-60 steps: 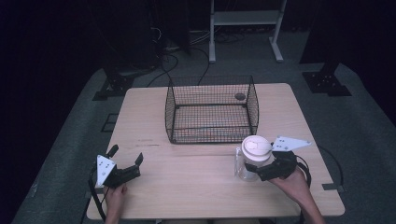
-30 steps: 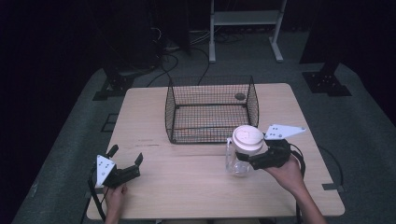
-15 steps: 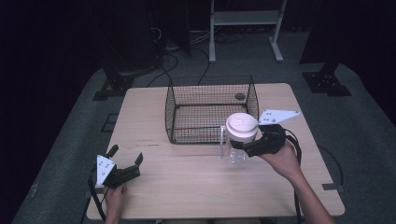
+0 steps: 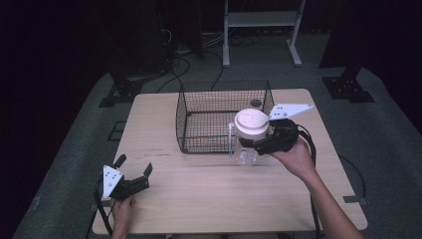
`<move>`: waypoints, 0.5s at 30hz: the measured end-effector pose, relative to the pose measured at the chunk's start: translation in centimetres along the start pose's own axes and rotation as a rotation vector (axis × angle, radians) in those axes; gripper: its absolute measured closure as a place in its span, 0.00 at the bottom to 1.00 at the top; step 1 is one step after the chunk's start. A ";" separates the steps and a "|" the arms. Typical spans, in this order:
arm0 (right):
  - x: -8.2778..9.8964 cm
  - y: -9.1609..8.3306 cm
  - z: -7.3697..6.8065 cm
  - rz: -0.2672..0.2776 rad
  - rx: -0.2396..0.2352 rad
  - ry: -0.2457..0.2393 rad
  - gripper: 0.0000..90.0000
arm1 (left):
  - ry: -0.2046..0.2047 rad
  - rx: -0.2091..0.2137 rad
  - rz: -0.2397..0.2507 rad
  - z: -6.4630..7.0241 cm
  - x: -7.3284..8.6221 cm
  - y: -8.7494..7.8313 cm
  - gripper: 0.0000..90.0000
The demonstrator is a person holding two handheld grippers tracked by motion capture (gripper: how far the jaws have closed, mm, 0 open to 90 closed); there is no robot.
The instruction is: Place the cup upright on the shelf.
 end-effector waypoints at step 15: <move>-3.1 2.7 1.6 -0.019 0.006 -0.019 0.17 | 0.000 -0.003 -0.005 0.0 0.1 0.1 0.01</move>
Point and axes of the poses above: each handheld gripper's, and its own axes: y roughly forward along the jaws, x roughly out of its underside, z roughly to its right, the point moved 10 cm from there along y, roughly forward along the jaws, and after that the axes turned 4 degrees about y, right-handed, at the moved point
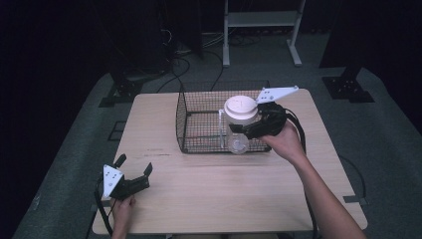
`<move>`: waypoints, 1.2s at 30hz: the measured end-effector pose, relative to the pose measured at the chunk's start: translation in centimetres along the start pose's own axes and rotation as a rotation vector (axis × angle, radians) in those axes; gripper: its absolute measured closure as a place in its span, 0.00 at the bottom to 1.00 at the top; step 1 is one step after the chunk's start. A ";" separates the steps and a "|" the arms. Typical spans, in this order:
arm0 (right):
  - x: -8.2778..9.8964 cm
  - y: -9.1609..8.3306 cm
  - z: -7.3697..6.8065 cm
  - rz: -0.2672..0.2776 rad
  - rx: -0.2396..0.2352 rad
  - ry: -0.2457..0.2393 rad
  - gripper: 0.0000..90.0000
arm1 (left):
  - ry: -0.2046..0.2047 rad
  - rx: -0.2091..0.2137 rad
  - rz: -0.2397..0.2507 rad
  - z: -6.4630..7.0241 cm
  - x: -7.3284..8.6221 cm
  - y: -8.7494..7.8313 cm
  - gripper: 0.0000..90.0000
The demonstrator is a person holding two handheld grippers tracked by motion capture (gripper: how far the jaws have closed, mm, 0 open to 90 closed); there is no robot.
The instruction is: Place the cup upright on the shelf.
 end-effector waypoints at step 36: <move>-3.6 6.4 4.7 -0.037 0.029 0.019 0.17 | -0.005 0.003 0.004 0.0 0.0 0.0 0.01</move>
Point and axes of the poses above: each handheld gripper's, and its own axes: y roughly forward along the jaws, x roughly out of its underside, z roughly to its right, the point moved 10 cm from there along y, roughly forward along the jaws, and after that the axes turned 4 degrees about y, right-handed, at the moved point
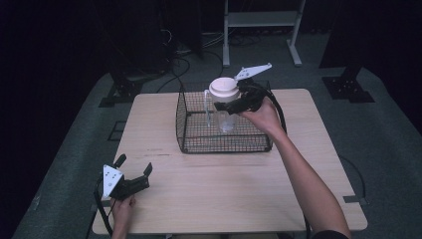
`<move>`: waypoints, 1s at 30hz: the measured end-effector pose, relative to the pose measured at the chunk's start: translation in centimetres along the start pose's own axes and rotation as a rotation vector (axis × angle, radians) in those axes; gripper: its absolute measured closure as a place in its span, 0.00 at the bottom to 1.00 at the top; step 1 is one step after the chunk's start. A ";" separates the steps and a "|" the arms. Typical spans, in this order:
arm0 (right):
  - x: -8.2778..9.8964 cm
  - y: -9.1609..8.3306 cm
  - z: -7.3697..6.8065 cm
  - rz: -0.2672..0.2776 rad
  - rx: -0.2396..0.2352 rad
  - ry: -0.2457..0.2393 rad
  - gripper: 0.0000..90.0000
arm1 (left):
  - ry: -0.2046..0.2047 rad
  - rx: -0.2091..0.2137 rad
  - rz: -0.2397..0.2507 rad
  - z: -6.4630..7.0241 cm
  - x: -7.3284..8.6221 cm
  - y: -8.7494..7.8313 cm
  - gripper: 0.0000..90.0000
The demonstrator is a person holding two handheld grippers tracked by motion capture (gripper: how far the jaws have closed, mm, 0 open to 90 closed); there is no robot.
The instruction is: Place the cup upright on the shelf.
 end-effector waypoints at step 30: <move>1.5 6.1 2.3 -0.026 0.003 -0.009 0.16 | -0.001 0.003 0.002 0.0 0.0 0.0 0.01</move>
Point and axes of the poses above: each handheld gripper's, and its own axes: y roughly forward along the jaws, x roughly out of its underside, z roughly to its right, the point moved 10 cm from there along y, roughly forward along the jaws, and after that the axes turned 4 degrees about y, right-handed, at the moved point
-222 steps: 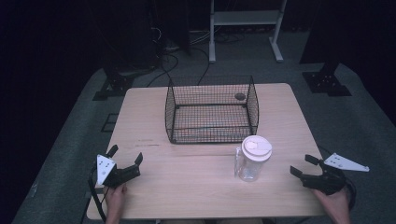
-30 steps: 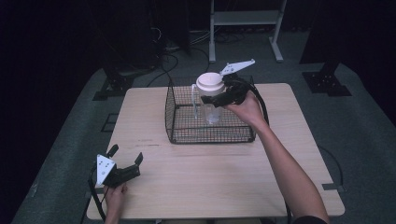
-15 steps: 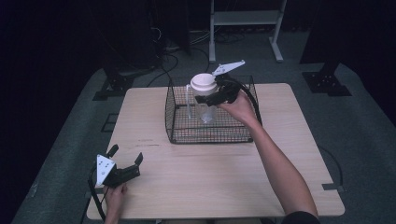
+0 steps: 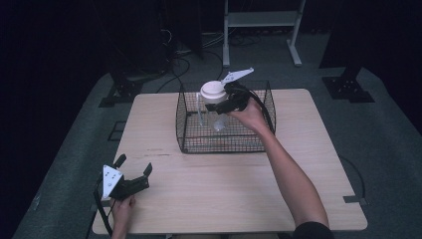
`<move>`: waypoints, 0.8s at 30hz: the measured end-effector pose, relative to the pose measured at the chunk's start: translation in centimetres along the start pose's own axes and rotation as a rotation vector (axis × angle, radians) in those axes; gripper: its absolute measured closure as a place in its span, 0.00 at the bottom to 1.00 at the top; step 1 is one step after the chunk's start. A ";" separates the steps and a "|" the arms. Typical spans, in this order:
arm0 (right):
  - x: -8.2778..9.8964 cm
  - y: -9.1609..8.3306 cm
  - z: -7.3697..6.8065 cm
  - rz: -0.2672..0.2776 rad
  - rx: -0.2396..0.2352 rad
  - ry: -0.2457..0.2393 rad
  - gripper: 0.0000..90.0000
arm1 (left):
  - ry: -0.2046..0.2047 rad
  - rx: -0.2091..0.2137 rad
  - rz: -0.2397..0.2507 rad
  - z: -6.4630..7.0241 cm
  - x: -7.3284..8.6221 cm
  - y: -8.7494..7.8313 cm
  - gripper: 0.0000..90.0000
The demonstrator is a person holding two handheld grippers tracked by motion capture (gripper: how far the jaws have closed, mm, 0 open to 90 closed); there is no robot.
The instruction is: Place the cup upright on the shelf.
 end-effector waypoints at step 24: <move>1.8 3.0 2.3 -0.017 0.023 0.036 0.16 | -0.005 0.001 0.007 -0.1 -0.1 0.0 0.01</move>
Point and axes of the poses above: each handheld gripper's, and its own axes: y roughly forward along the jaws, x roughly out of its underside, z roughly to its right, the point moved 10 cm from there along y, roughly forward along the jaws, and after that the axes turned 4 degrees about y, right-handed, at the moved point
